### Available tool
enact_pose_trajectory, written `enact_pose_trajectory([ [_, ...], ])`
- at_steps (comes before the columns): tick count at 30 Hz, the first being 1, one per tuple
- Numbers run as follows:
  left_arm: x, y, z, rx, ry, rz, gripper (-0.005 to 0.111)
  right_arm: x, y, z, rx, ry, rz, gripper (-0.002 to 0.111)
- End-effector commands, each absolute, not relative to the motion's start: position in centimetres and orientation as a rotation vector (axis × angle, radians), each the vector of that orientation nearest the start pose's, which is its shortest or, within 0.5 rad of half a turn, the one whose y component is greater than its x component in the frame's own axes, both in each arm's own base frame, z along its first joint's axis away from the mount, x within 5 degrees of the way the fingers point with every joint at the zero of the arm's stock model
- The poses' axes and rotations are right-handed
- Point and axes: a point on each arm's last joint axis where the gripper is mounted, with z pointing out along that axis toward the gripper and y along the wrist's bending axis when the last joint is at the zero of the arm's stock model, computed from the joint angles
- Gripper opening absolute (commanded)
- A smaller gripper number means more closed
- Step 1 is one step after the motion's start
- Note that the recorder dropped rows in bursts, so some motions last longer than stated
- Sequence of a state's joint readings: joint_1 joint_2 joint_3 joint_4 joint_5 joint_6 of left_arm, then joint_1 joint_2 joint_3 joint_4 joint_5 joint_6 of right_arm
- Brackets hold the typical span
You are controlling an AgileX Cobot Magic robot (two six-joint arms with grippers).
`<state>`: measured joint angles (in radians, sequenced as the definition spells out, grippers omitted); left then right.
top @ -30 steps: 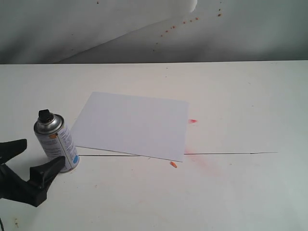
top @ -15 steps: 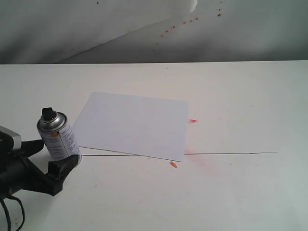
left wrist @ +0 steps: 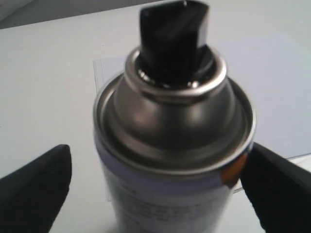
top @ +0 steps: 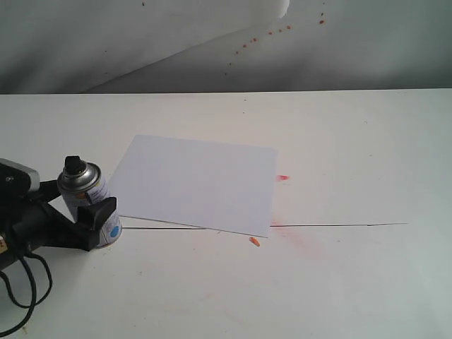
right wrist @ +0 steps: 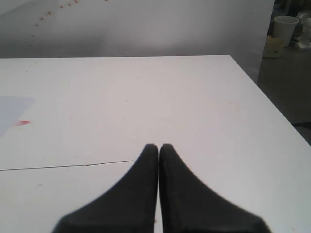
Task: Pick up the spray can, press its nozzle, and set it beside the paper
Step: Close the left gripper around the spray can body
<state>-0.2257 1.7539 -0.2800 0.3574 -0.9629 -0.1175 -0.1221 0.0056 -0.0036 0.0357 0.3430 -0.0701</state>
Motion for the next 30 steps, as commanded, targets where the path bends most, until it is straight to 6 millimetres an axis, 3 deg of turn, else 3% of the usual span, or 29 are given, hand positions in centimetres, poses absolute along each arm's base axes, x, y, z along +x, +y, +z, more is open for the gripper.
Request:
enact_pose_trajectory([
  [1,22.4,-8.2,11.4,0.507,1.945,-0.421,0.087,5.3,-0.6,18.2,0.075,1.825,-0.106,0.001],
  [7,22.3,-8.7,12.0,0.531,1.869,-0.479,0.087,5.3,-0.6,18.2,0.075,1.825,-0.106,0.001],
  [17,21.3,-9.8,11.9,0.711,1.834,-0.581,0.087,5.3,-0.6,18.2,0.075,1.825,-0.106,0.001],
  [30,21.7,-9.4,12.0,0.642,1.847,-0.551,0.087,5.3,-0.6,18.2,0.075,1.825,-0.106,0.001],
])
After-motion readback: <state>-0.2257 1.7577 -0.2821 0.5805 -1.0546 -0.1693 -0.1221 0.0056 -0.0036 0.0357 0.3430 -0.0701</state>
